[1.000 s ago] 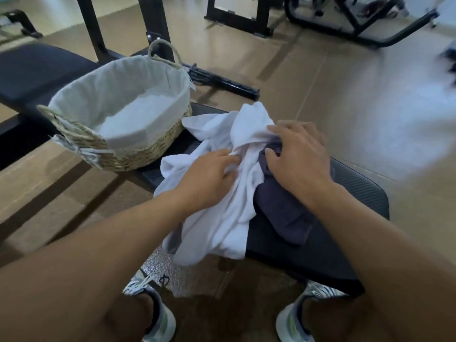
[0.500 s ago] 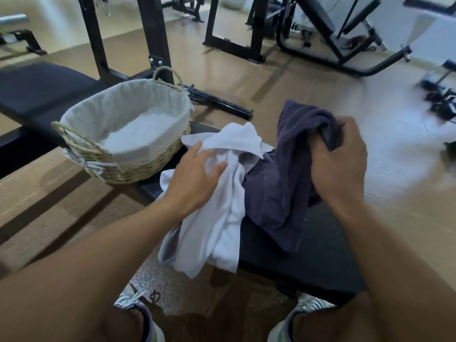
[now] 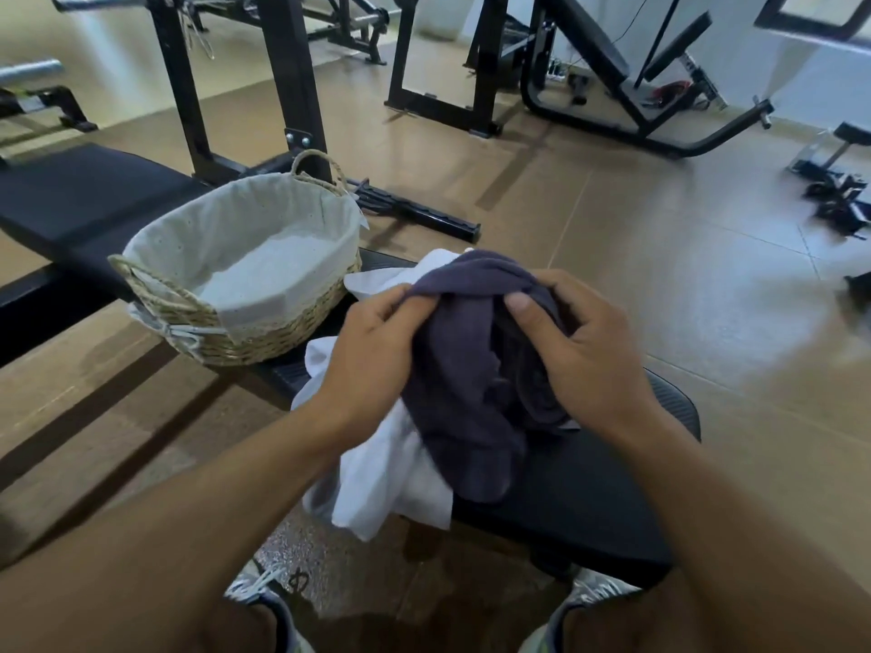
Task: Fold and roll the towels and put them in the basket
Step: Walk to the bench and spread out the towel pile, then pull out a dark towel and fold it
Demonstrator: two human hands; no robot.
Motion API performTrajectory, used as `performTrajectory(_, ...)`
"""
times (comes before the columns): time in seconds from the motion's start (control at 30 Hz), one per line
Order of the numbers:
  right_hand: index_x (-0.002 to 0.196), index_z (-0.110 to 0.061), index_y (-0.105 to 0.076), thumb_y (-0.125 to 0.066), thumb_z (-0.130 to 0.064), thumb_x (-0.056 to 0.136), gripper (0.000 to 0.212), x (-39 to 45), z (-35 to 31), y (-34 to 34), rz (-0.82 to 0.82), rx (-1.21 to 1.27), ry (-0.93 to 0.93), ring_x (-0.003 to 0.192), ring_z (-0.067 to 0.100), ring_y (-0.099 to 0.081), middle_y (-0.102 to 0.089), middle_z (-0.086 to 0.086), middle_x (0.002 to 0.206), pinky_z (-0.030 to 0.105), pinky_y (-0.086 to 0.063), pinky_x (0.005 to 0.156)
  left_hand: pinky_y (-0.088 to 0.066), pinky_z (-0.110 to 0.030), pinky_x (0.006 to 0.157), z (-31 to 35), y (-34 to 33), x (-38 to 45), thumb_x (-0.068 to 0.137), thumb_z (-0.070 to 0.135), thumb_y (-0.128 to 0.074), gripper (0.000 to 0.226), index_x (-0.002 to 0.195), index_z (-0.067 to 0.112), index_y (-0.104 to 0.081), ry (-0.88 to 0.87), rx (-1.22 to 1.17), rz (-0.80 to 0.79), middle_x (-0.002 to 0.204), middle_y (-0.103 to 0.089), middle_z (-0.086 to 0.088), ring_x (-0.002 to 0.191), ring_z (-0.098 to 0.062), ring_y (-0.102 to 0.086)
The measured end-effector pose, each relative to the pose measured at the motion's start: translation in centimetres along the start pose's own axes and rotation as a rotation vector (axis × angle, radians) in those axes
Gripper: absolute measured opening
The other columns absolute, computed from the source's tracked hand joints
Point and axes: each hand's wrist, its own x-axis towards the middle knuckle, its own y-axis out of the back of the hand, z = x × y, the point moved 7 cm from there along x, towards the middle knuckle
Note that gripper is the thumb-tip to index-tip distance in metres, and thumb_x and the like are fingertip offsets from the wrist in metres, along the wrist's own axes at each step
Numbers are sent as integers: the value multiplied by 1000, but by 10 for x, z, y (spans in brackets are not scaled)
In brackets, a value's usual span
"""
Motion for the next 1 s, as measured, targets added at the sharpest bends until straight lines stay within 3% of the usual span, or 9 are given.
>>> performTrajectory(0.07,106,-26,-72,-61,-23,100,12,0,4,-3,-76,30,-18,89,0,-65,-72,-18,92,19,-47,81,-52,-34,93,-11,-1,-2,100,24,-55,27,103,10,-78,298,-207,-83,104,-78,-7,98,-17,-72)
performTrajectory(0.13,101,-23,-72,-59,-21,102,13,1,5,-5,-140,92,-36,83,1,-63,-70,-17,87,19,-47,77,-52,-38,92,-14,-3,-11,95,30,-58,29,104,12,-80,498,-266,-234,106,-77,-12,95,-24,-74)
performTrajectory(0.33,99,4,-61,-51,-20,93,26,-5,3,-6,-337,793,-422,76,11,-65,-71,4,86,18,-54,70,-52,-16,59,6,-1,-18,67,26,-75,15,73,13,-82,469,58,-666,69,-74,-2,60,-6,-67)
performTrajectory(0.4,97,1,-64,-52,-22,92,27,-7,6,-5,-403,756,-456,80,11,-66,-71,5,90,18,-55,73,-53,-18,64,3,9,-11,75,22,-80,15,86,11,-82,389,162,-586,81,-76,-8,69,-10,-69)
performTrajectory(0.47,93,-10,-74,-60,-30,89,25,-7,19,-6,-414,569,-475,84,10,-68,-75,3,95,18,-54,76,-55,-22,69,-3,26,0,80,18,-76,9,86,13,-81,299,207,-317,86,-78,-10,78,-14,-70)
performTrajectory(0.6,93,-18,-78,-78,-31,83,16,-6,53,-2,-336,194,-513,82,8,-71,-79,-2,92,27,-54,82,-57,-46,86,-15,49,13,94,19,-66,15,90,12,-79,307,289,-6,91,-79,-14,91,-31,-74)
performTrajectory(0.8,88,-11,-73,-74,-25,90,14,2,62,12,-237,45,-425,57,13,-56,-69,1,64,26,-49,60,-57,-39,84,-12,48,13,97,27,-62,27,77,22,-80,354,312,16,84,-80,-3,80,-16,-76)
performTrajectory(0.9,89,-23,-75,-77,-34,86,12,2,60,6,-255,-15,-380,65,11,-65,-74,1,76,29,-54,66,-58,-39,84,-11,41,10,98,23,-60,25,85,17,-80,356,252,-35,90,-80,-7,92,-24,-76)
performTrajectory(1.0,103,-36,-74,-75,-55,77,31,-4,49,-11,-389,-80,-349,85,1,-70,-75,-13,93,26,-55,84,-60,-30,77,-8,27,4,99,13,-56,29,84,15,-81,318,167,-158,92,-80,-10,89,-21,-76)
